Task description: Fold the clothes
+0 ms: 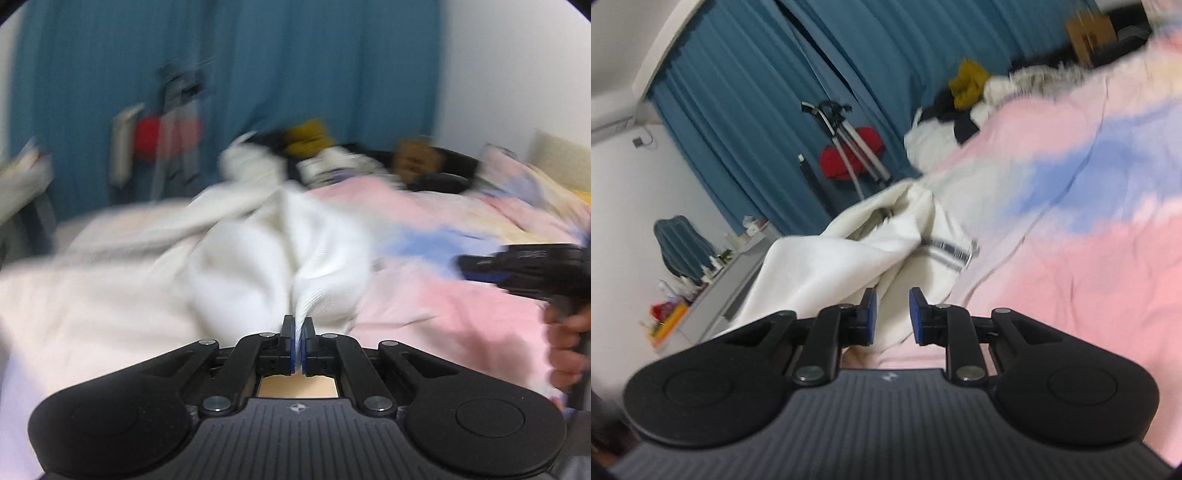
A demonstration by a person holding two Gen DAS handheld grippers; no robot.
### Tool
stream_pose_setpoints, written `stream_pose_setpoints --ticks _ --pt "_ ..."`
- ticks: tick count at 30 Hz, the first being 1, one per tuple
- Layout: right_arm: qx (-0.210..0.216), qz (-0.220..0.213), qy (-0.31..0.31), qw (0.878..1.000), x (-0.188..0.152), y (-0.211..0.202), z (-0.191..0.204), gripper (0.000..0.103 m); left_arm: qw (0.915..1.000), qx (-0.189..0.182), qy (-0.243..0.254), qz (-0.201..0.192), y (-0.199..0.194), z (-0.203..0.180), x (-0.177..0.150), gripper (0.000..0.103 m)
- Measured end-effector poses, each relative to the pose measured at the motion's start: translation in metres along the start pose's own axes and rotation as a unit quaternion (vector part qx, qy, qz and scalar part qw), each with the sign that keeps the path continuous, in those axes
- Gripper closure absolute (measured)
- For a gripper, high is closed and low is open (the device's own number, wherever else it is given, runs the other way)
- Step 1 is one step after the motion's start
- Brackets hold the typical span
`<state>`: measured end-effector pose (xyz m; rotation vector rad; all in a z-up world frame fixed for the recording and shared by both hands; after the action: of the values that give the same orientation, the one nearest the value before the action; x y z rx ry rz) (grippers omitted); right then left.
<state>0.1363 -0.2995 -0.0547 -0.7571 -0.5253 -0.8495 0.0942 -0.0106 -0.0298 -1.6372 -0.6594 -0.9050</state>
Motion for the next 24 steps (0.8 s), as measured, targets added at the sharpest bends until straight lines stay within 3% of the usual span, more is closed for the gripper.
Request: stream_pose_setpoints --ticks 3,9,15,20,24 --pt "0.010 0.023 0.033 0.999 -0.003 0.013 -0.002 0.081 0.9968 0.030 -0.074 0.005 -0.002 0.034 -0.008 0.101" --pt "0.001 0.074 0.112 0.991 0.011 0.072 -0.021 0.077 0.9889 0.044 -0.142 -0.008 -0.002 0.064 -0.004 0.100" --pt "-0.016 0.106 0.290 0.951 0.023 0.145 -0.088 0.053 0.9770 0.058 -0.205 -0.004 -0.002 0.093 -0.016 0.100" --pt "-0.037 0.102 0.222 0.969 0.043 0.178 -0.103 0.053 0.9676 0.076 -0.240 -0.022 0.004 0.114 -0.014 0.100" --pt "-0.038 0.136 0.118 0.983 0.047 0.207 -0.090 0.051 0.9632 0.088 -0.252 -0.032 0.011 0.126 -0.014 0.100"
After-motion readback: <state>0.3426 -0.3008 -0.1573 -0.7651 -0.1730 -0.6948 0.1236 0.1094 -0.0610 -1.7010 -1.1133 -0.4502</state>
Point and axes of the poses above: each gripper's, at about its wrist camera, not at the fingertips, and y roughly the way its jaws point, z to its left, x to its top, the point moved 6 cm from there along y, roughly the way its jaws point, and after that the axes turned 3 degrees about -x, right-handed, at the moved point
